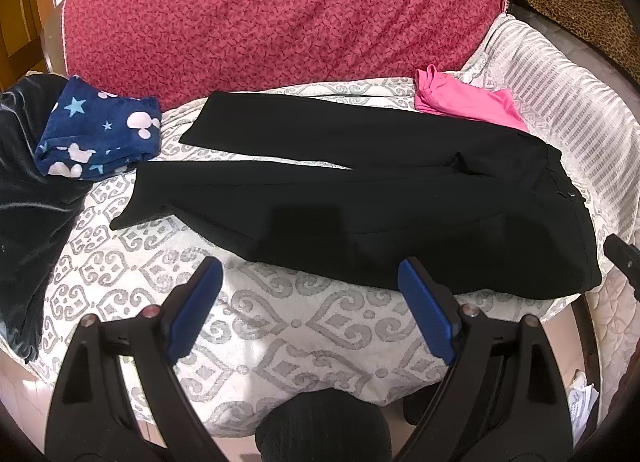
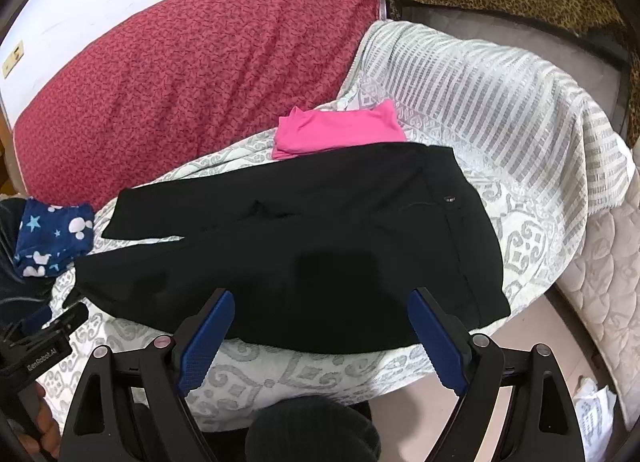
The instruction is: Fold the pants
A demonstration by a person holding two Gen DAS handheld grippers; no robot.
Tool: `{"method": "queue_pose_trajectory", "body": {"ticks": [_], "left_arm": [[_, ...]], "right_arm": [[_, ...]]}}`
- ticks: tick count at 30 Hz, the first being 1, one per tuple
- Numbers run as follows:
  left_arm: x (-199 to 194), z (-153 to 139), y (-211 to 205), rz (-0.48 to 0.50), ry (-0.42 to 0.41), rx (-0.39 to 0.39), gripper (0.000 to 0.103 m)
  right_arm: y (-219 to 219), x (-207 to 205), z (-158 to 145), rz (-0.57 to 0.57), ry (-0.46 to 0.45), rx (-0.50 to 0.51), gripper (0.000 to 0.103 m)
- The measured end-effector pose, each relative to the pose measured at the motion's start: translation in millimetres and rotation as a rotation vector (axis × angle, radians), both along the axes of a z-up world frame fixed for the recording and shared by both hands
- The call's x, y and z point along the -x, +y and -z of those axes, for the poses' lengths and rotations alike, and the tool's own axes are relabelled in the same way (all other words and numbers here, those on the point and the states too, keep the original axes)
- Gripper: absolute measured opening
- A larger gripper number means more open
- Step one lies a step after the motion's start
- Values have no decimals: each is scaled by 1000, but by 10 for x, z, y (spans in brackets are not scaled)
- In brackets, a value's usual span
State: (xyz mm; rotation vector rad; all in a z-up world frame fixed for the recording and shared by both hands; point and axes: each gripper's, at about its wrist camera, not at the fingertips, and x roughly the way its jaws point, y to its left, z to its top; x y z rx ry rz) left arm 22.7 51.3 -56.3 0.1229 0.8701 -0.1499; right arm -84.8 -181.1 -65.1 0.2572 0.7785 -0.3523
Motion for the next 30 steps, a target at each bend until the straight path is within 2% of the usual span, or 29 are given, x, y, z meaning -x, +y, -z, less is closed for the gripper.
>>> {"method": "queue_pose_trajectory", "body": {"ticks": [10, 16, 18, 19, 21, 23, 27, 30], "left_arm": [[-109, 51, 25, 3, 13, -8, 89], [-211, 188, 308, -51, 38, -25, 90], [-277, 269, 565, -94, 55, 16, 89], [-303, 305, 686, -110, 61, 47, 89], [-374, 402, 986, -147, 88, 121, 89], [-443, 503, 1186, -171, 124, 156, 89], [-638, 702, 1448, -201, 190, 247, 89], [-784, 810, 1553, -227, 220, 333, 86]], "right_arm": [[26, -95, 36, -3, 12, 4, 90], [-119, -39, 197, 14, 64, 3, 90], [-286, 52, 319, 51, 92, -33, 87], [-339, 90, 360, 66, 98, -46, 81], [-509, 201, 499, 96, 120, -104, 77], [-623, 274, 598, 109, 139, -157, 72], [-818, 423, 752, 134, 124, -291, 72], [-884, 476, 812, 163, 113, -344, 72]]}}
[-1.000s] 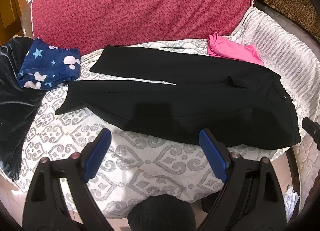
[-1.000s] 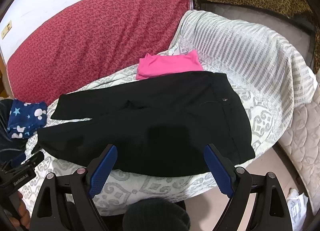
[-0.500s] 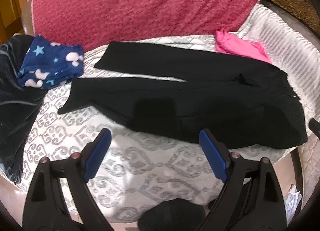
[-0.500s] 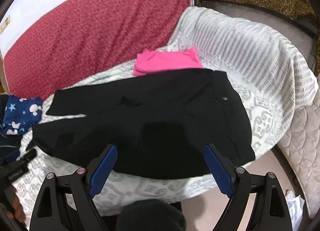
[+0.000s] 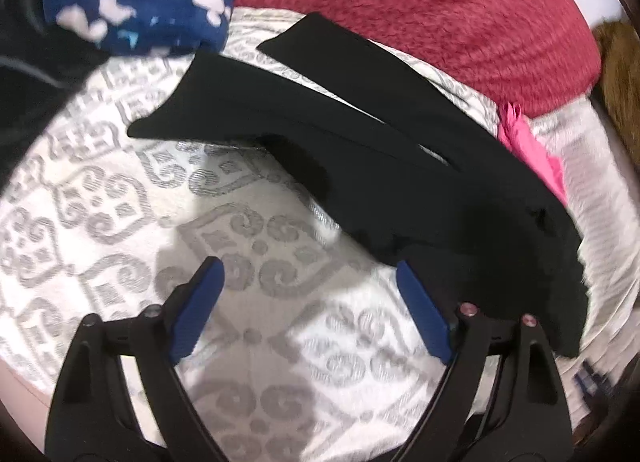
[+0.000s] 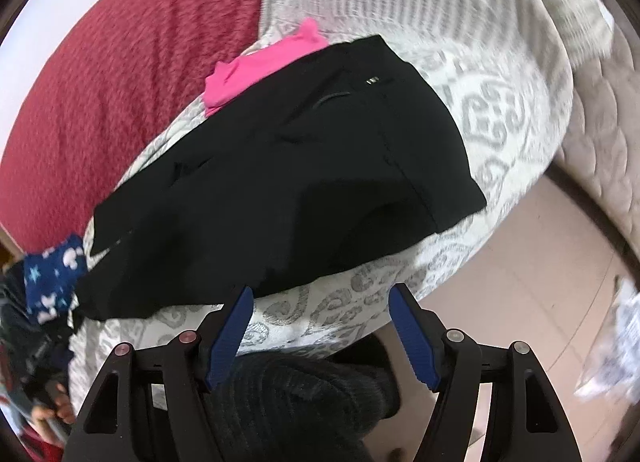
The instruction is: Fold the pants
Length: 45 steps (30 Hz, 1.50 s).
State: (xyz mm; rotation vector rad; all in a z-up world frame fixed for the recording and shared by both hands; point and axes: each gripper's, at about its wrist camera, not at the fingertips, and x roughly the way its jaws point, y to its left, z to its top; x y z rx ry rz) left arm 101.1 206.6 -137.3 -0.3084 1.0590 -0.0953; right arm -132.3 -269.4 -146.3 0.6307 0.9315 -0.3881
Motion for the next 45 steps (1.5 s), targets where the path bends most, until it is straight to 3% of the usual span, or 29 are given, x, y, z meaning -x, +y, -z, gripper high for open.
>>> {"method": "queue_pose_trajectory", "body": {"ticks": [3, 6, 11, 17, 19, 21, 25, 26, 27, 28, 29, 30, 35, 45], "left_arm": [[-160, 134, 28, -8, 25, 111, 83], [-315, 267, 29, -29, 67, 168, 82], [-491, 310, 34, -54, 55, 216, 82], [-721, 361, 98, -91, 55, 195, 82], [-784, 388, 123, -102, 50, 194, 75], [-848, 432, 143, -101, 61, 207, 53], [-939, 508, 166, -102, 85, 229, 30], [-939, 508, 166, -103, 85, 223, 23], [-948, 498, 163, -103, 83, 208, 12], [-944, 474, 162, -104, 76, 190, 8], [-926, 446, 174, -104, 65, 185, 7], [-905, 404, 186, -104, 46, 188, 7], [-834, 35, 170, -97, -53, 186, 7], [-1054, -999, -150, -6, -236, 81, 7]], "right_arm": [[-14, 1, 20, 13, 4, -4, 72], [-25, -13, 54, 20, 7, -14, 72], [-147, -16, 147, 62, 3, -70, 72], [-278, -20, 241, 128, -61, -185, 72], [-321, -74, 280, 144, -73, -220, 72], [-360, -151, 340, 162, -75, -245, 72], [-416, -272, 471, 188, -84, -327, 72], [-420, -300, 494, 197, -82, -341, 70], [-436, -323, 514, 204, -79, -349, 58], [-445, -350, 501, 215, -51, -315, 31], [-449, -347, 469, 214, -43, -284, 16], [-448, -327, 400, 197, -74, -260, 11], [-364, -317, -91, 170, -166, -99, 7], [-333, -703, -1054, 146, -284, 194, 6]]}}
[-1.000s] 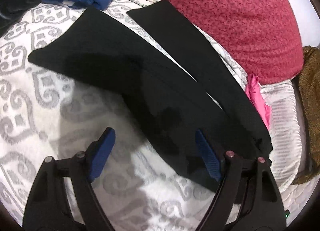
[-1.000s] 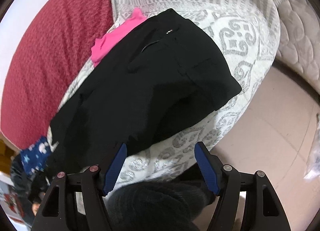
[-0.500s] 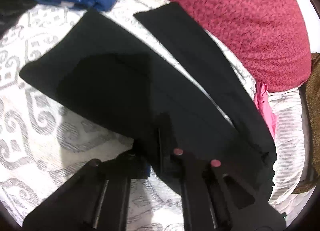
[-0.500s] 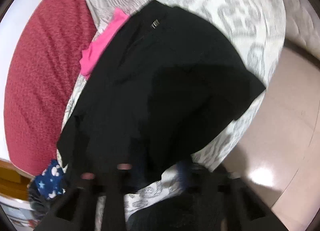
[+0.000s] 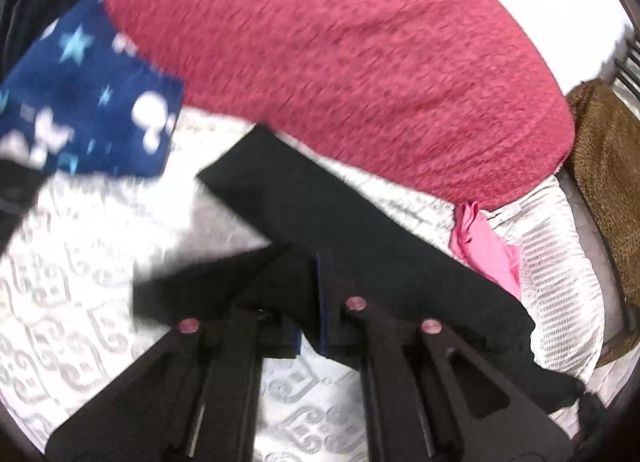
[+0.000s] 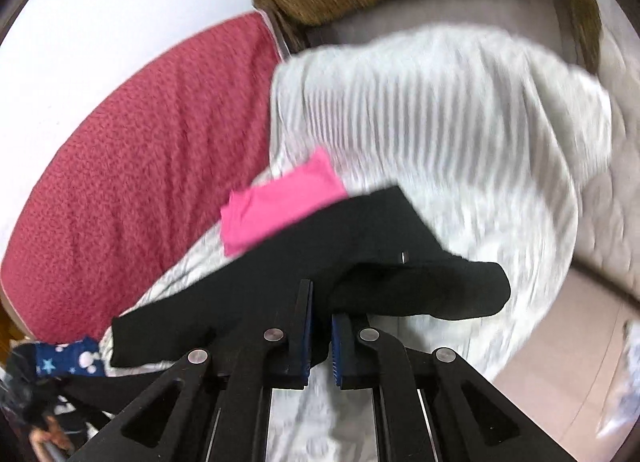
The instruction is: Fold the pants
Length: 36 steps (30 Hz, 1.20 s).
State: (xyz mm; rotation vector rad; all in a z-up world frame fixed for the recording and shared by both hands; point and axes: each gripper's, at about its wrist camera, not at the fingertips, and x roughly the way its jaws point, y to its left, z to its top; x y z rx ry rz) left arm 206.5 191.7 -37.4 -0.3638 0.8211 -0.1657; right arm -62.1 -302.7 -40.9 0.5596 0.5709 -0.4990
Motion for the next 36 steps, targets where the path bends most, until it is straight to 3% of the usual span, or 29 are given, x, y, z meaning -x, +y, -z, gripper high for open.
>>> {"method": "queue_pose_trajectory", "body": {"ticks": [5, 9, 13, 18, 23, 27, 29, 31, 34, 35, 36], "left_arm": [[-486, -252, -293, 40, -5, -102, 7], [-1152, -136, -723, 61, 73, -250, 7], [-1883, 308, -1123, 54, 205, -366, 9], [-2367, 875, -1493, 56, 296, -538, 20], [-2491, 1124, -1542, 72, 311, -639, 26], [-2585, 1088, -1429, 95, 344, -645, 35], [-2590, 1019, -1368, 127, 367, -650, 36], [-2574, 917, -1333, 161, 375, -654, 36], [-2517, 775, -1315, 209, 393, -694, 46], [-2491, 737, -1312, 208, 379, -730, 53], [-2453, 693, -1313, 193, 349, -792, 67]], "right_arm": [[-170, -630, -200, -51, 83, 101, 7], [-409, -1389, -139, -102, 221, 149, 7], [-772, -2301, 234, -117, 389, 129, 8], [-1178, -3048, 1082, -152, 607, 58, 21], [-1201, -3178, 1365, -194, 648, 89, 27], [-1229, -3151, 1272, -212, 650, 85, 37], [-1299, -3094, 1185, -207, 648, 66, 46], [-1404, -3011, 1035, -210, 627, 29, 47], [-1580, -2866, 748, -146, 599, 64, 59], [-1618, -2781, 671, -127, 588, 84, 63], [-1648, -2670, 607, -107, 583, 107, 65]]}}
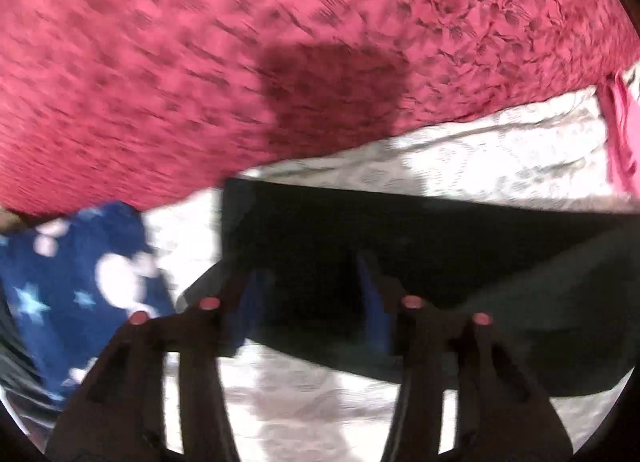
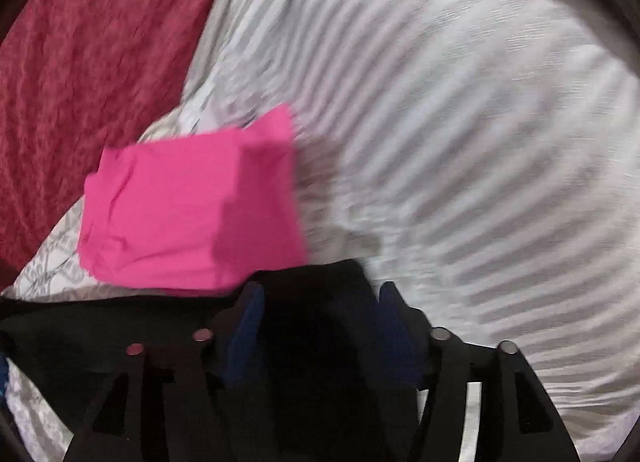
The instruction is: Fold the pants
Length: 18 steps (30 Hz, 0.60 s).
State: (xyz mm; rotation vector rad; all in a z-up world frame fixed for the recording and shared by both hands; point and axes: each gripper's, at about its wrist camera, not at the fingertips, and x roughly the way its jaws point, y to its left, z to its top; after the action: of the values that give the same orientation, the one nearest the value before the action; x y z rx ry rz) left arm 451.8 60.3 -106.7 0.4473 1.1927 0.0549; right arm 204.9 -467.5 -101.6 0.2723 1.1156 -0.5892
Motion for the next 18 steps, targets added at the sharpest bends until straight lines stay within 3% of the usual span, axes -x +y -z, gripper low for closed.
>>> {"method": "queue_pose_trajectory", "body": {"ticks": [2, 3, 5, 7, 11, 15, 18], "left_arm": [[95, -88, -16, 22, -114, -156, 77], [146, -108, -31, 37, -160, -217, 77], [283, -140, -71, 55, -221, -268, 77], [506, -147, -104, 82, -242, -191, 77], [1287, 10, -376, 231, -194, 71, 77], [2152, 210, -945, 479, -62, 349, 77], [2610, 392, -1371, 624, 62, 490, 77]], "right_arm": [[5, 242, -58, 6, 10, 38, 69], [21, 406, -35, -11, 25, 45, 69], [84, 665, 37, -43, 48, 51, 69], [163, 992, 149, -68, 58, 56, 69], [207, 1595, 349, -67, 17, -58, 69], [143, 1800, 366, -34, -68, -131, 69], [92, 1796, 349, -6, -112, -166, 69]]}}
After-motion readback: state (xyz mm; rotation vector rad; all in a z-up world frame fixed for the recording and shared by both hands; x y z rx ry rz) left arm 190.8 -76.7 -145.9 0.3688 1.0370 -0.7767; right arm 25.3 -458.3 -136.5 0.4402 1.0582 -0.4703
